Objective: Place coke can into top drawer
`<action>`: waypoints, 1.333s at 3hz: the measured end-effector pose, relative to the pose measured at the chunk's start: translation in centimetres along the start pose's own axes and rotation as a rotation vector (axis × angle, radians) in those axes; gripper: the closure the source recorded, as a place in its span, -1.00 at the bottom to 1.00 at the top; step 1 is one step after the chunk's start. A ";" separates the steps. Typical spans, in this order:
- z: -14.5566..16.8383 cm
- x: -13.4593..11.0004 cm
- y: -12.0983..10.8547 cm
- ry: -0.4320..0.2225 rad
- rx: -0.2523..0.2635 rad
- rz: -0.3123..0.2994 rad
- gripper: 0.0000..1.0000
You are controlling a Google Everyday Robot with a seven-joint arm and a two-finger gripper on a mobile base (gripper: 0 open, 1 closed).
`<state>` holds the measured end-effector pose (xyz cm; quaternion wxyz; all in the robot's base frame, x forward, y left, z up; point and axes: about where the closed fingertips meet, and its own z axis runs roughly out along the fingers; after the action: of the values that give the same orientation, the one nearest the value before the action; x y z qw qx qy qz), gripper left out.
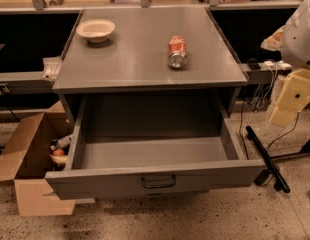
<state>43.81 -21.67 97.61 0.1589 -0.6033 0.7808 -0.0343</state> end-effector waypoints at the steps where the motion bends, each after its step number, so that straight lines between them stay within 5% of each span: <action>1: 0.0 0.0 0.0 0.000 0.000 0.000 -1.00; 2: 1.7 -1.5 -3.9 -0.021 0.038 0.090 -1.00; 3: 5.4 -4.3 -10.8 -0.098 0.054 0.250 -1.00; 4: 9.0 -5.8 -15.3 -0.183 0.050 0.425 -1.00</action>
Offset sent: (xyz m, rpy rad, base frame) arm 0.0813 0.0090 -0.0112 0.0633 -0.0415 -0.1741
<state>61.93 -19.01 94.01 0.2477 -0.4216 0.8716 0.0356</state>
